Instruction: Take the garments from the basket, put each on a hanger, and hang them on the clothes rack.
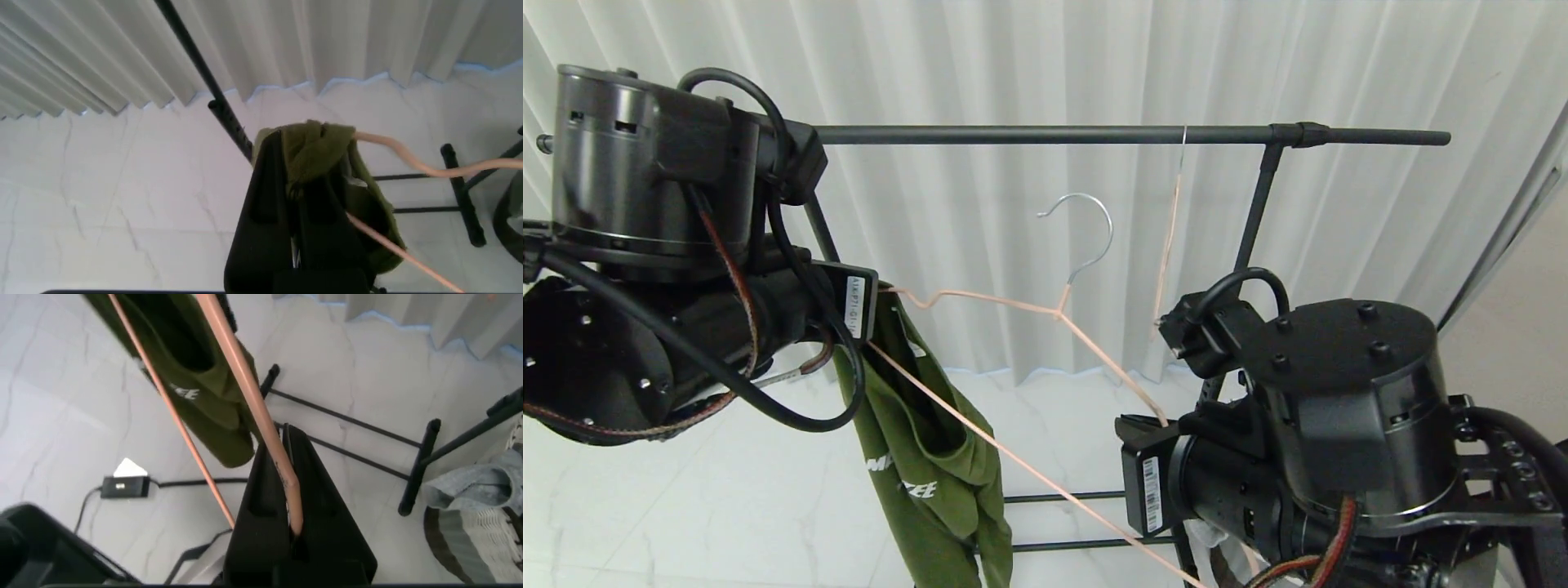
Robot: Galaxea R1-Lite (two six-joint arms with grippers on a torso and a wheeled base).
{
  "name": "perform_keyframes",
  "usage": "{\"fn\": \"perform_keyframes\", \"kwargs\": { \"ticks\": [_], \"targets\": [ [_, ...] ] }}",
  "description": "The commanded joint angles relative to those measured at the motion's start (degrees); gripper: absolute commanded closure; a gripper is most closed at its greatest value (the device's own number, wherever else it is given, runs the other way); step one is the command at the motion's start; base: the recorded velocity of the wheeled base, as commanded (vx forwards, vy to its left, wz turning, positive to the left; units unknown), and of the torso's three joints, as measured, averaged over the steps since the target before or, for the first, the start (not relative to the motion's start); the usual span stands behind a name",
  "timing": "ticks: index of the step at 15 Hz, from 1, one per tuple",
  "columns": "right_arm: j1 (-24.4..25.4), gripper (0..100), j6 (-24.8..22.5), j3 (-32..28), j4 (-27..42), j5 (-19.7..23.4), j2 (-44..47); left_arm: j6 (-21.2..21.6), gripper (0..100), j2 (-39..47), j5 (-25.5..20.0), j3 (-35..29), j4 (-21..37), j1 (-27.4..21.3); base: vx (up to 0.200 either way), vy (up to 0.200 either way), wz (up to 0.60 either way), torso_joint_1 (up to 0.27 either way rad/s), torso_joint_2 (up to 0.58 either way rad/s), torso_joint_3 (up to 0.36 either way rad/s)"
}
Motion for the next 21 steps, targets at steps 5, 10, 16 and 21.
{"fn": "perform_keyframes", "kwargs": {
  "ticks": [5,10,16,21],
  "targets": [
    [3.7,100,-3.3,2.2,0.3,1.1,-0.3,2.9,100,-1.8,-2.0,1.8,0.2,-1.7,0.0,0.0,0.0,0.0,0.0,0.0],
    [3.6,100,-4.6,1.7,-0.4,3.9,1.7,2.8,100,-3.5,-6.0,1.6,0.1,-6.1,0.0,0.0,0.0,0.0,0.0,0.0],
    [3.4,100,-1.2,-2.4,-5.1,3.6,8.1,1.8,100,-4.9,-5.9,1.6,0.1,-10.4,0.0,0.0,0.0,0.0,0.0,0.0],
    [3.4,100,-0.8,-7.8,-5.1,3.2,12.3,-0.1,100,-5.4,-5.9,1.6,0.0,-16.0,0.0,0.0,0.0,0.0,0.0,0.0]
  ]
}}
